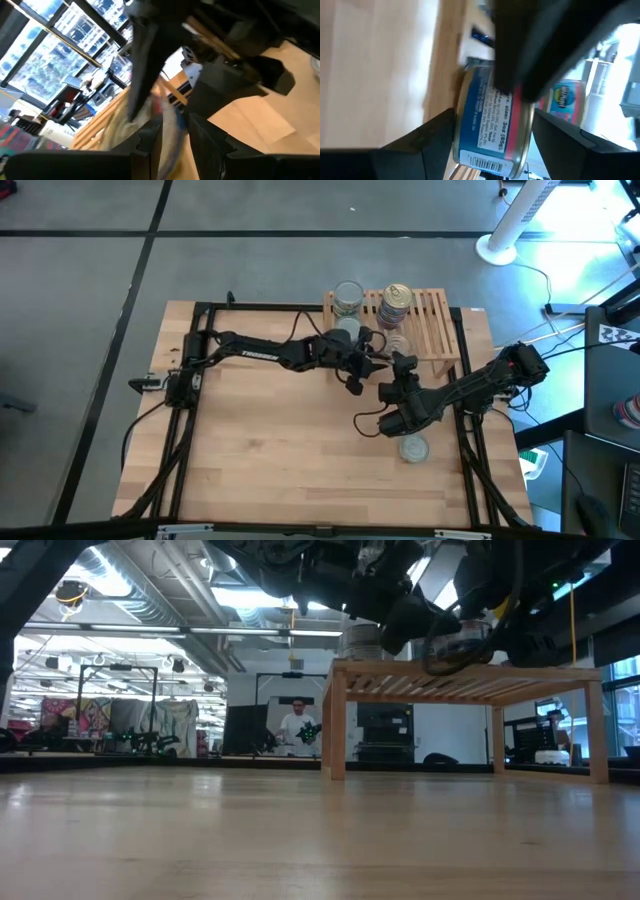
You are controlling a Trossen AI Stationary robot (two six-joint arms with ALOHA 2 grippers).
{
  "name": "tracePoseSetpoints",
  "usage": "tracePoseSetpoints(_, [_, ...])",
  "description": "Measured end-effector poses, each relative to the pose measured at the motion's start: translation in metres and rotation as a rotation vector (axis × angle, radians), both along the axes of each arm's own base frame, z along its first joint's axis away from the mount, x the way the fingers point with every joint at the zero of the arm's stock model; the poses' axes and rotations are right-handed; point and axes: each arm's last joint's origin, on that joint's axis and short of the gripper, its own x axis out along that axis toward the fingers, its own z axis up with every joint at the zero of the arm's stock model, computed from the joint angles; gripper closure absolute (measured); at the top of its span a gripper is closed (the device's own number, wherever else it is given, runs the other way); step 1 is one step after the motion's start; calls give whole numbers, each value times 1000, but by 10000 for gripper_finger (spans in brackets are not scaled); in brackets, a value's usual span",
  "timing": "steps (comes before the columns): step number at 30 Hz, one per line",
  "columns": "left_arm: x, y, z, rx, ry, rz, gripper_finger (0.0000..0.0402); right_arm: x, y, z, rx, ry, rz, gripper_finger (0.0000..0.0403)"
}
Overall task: Stack canned seafood by type on shelf
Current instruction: Put the blue pink tuna can on the shelf
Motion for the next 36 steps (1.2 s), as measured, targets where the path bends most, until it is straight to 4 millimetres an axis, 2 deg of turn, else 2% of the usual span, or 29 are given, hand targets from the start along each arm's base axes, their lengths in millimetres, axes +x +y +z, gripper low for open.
tracePoseSetpoints(5, [-2,11,-1,-1,8,23,312,0,0,-1,17,66,8,144])
tracePoseSetpoints(14, [-4,26,-1,-17,5,60,312,0,0,1,-54,50,30,144])
tracePoseSetpoints(28, [-2,11,0,-24,-5,30,312,2,-26,1,-10,100,-92,144])
tracePoseSetpoints(36, [-1,7,0,-24,-7,20,312,2,-23,0,-2,101,-85,144])
